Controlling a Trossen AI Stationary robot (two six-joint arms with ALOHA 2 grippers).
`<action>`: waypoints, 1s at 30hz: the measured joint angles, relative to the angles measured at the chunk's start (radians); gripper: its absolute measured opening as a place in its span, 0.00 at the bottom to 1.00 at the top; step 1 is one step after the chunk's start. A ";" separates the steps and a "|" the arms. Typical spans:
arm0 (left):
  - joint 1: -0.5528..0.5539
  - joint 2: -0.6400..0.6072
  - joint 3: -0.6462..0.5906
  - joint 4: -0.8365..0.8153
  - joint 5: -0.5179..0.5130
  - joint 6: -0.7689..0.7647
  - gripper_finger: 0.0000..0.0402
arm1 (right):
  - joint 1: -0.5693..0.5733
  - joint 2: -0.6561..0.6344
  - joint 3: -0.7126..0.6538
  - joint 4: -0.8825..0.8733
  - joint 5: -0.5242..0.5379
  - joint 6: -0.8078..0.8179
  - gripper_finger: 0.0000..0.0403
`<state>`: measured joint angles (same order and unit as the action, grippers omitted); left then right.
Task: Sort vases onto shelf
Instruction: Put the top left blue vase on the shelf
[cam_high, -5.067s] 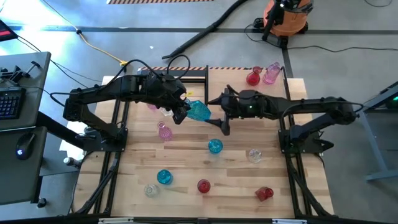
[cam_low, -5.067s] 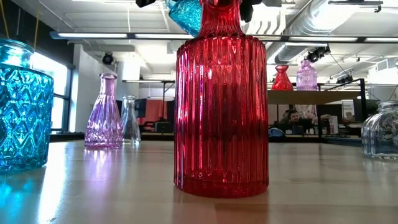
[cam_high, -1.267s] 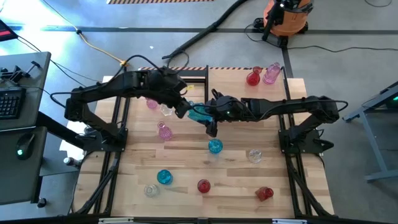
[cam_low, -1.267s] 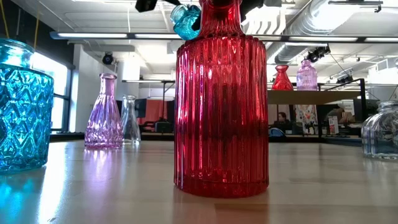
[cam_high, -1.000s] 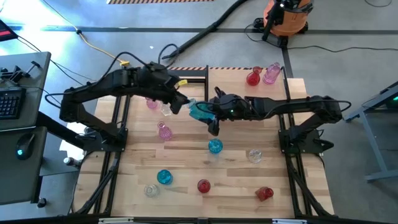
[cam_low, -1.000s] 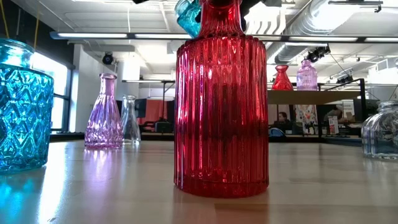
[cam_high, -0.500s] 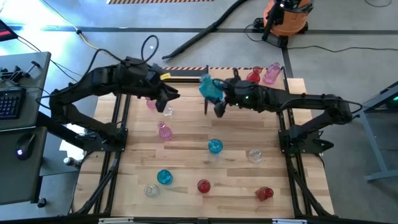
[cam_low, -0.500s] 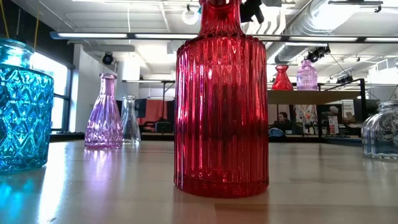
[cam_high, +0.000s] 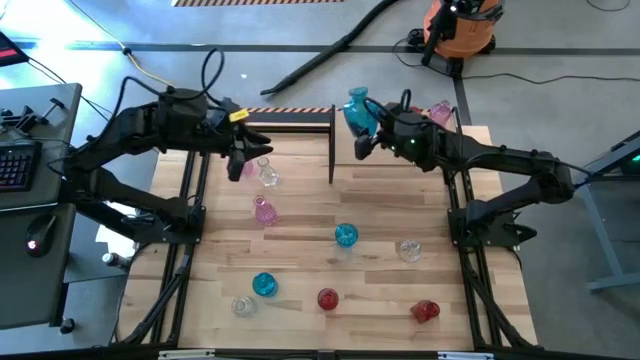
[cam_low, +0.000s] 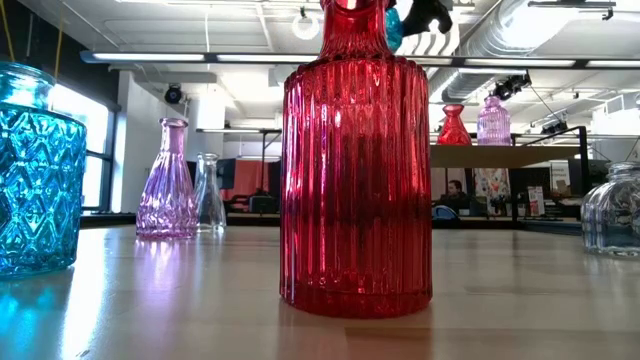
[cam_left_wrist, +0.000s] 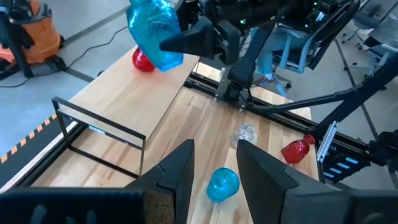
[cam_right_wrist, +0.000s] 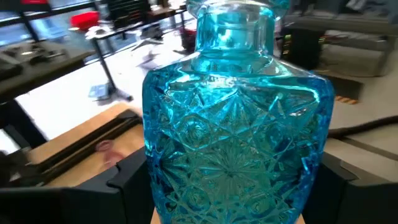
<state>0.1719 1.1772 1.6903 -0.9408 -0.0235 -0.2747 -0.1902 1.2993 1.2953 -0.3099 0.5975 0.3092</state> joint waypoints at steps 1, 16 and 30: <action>0.000 -0.007 0.000 -0.005 0.000 0.004 0.28 | -0.004 0.000 0.000 -0.001 0.011 0.000 0.67; 0.000 -0.095 0.000 -0.057 -0.020 0.045 0.28 | -0.096 -0.051 0.000 -0.012 -0.039 -0.022 0.67; 0.000 -0.086 0.000 -0.052 -0.115 0.044 0.28 | -0.146 -0.237 0.000 -0.090 -0.052 -0.114 0.67</action>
<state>0.1719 1.0916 1.6905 -0.9925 -0.1386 -0.2310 -0.3366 1.0621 1.2953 -0.4002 0.5450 0.1955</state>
